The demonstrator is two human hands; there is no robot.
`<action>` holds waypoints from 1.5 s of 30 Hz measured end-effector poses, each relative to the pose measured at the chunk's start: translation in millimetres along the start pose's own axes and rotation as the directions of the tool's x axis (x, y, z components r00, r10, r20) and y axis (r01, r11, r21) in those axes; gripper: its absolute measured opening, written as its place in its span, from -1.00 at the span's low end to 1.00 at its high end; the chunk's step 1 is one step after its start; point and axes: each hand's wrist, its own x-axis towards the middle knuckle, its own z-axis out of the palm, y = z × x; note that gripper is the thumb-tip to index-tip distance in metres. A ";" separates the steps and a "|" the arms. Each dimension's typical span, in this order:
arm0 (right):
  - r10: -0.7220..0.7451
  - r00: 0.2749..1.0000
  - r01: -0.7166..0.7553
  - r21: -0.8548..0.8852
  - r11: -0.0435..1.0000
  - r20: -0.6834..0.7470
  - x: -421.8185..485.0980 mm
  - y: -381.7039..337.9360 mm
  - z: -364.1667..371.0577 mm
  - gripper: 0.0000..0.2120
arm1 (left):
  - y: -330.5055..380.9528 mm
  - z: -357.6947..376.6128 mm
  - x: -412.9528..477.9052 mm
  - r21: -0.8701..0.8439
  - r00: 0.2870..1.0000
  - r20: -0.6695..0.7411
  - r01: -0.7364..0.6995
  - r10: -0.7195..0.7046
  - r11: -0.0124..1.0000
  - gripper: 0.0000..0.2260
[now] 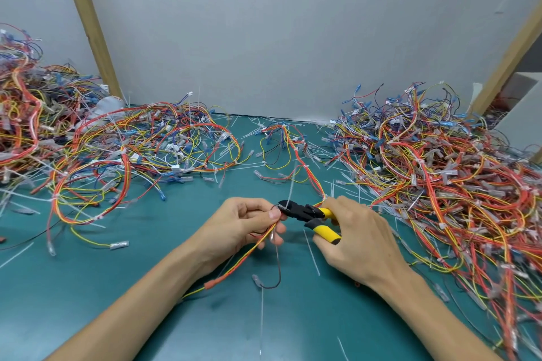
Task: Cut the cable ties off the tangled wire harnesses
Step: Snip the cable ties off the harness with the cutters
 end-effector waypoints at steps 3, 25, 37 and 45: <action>-0.004 0.999 0.005 0.025 1.000 -0.042 0.7 1.2 -2.3 -0.80 | -0.4 0.2 -0.1 0.006 1.000 0.004 -0.006 0.006 1.000 -0.86; 0.002 0.999 -0.003 0.026 1.000 0.054 0.6 6.8 3.9 -0.83 | -3.6 -1.7 1.3 0.065 0.999 0.031 -0.026 0.024 0.998 -0.90; -0.027 1.000 0.028 -0.051 0.998 0.004 0.2 7.5 2.6 -0.69 | -6.3 -0.7 2.7 0.146 0.998 0.050 -0.050 0.043 0.988 -0.83; -0.006 0.997 0.007 -0.002 1.000 0.075 2.4 9.1 4.7 -0.69 | -5.1 0.0 2.3 0.162 0.998 0.040 -0.046 0.040 0.986 -0.81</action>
